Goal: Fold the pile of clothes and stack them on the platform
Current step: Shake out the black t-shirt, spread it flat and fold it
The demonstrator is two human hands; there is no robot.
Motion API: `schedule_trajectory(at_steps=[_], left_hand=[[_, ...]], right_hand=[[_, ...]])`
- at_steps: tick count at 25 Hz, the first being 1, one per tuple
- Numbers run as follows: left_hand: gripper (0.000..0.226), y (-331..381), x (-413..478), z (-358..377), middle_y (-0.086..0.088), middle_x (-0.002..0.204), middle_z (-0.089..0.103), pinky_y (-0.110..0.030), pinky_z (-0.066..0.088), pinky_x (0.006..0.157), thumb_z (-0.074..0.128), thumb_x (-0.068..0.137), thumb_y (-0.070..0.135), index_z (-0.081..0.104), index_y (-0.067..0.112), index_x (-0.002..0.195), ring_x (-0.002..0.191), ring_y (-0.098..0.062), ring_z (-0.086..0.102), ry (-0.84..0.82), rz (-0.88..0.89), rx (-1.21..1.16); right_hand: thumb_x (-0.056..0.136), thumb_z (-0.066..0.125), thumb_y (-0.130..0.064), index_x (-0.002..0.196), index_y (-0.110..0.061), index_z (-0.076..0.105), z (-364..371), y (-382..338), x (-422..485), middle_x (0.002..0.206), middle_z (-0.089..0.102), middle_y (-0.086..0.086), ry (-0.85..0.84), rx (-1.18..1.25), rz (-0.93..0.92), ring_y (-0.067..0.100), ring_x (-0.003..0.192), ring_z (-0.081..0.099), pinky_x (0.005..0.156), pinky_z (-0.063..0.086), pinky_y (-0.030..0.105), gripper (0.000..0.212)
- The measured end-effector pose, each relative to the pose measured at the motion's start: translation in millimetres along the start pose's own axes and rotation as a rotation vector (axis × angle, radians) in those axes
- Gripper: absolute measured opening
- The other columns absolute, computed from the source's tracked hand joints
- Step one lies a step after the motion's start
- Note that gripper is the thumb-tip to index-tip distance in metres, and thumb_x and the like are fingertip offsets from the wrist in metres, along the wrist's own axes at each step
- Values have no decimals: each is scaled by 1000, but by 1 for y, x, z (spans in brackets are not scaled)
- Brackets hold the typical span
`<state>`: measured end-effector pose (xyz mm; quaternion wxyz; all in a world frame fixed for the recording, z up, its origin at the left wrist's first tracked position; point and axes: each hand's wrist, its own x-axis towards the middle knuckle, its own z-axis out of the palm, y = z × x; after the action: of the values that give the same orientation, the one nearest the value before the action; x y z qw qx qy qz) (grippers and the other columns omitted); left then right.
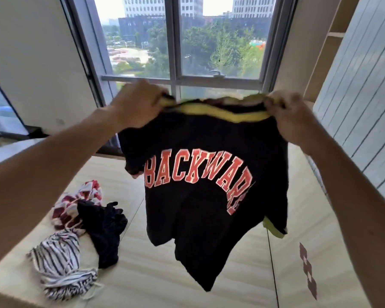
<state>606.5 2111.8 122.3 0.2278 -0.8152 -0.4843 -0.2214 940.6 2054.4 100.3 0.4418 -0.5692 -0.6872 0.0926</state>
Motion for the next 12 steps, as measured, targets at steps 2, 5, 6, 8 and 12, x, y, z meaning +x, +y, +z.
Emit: schedule_trajectory(at_steps=[2, 5, 6, 8, 12], left_hand=[[33, -6, -27, 22, -18, 99, 72, -48, 55, 77, 45, 93, 19, 71, 18, 114, 92, -42, 67, -249, -87, -34], [34, -26, -58, 37, -14, 87, 72, -53, 56, 71, 41, 86, 23, 70, 14, 101, 81, -42, 66, -175, -224, -119], [33, -27, -63, 38, -11, 81, 70, -53, 56, 68, 40, 85, 26, 70, 14, 95, 76, -40, 64, -180, -205, -121], [40, -29, -70, 39, -5, 71, 65, -51, 54, 63, 33, 85, 39, 67, 17, 87, 66, -34, 60, -207, -166, -173], [32, -50, -89, 46, 1, 65, 62, -45, 52, 58, 35, 87, 40, 65, 30, 81, 58, -26, 59, -259, -128, -266]], right_hand=[[103, 51, -19, 75, -14, 54, 28, 18, -7, 68, 47, 7, -182, 61, 109, 21, 65, 45, 63, 31, 33, 29], [104, 49, -20, 73, -13, 47, 56, 30, -18, 65, 38, 4, -122, 157, 121, 16, 57, 37, 58, 27, 34, 32], [104, 48, -21, 74, -13, 47, 63, 30, -18, 65, 37, 4, -132, 193, 116, 14, 55, 36, 57, 27, 34, 32], [104, 50, -27, 73, -13, 51, 71, 27, -14, 64, 41, 3, -195, 232, 95, 12, 53, 39, 56, 31, 33, 34], [85, 76, -40, 87, -41, 67, 79, 16, -14, 74, 67, -23, -633, 80, -146, -2, 67, 59, 65, 41, 14, 9]])
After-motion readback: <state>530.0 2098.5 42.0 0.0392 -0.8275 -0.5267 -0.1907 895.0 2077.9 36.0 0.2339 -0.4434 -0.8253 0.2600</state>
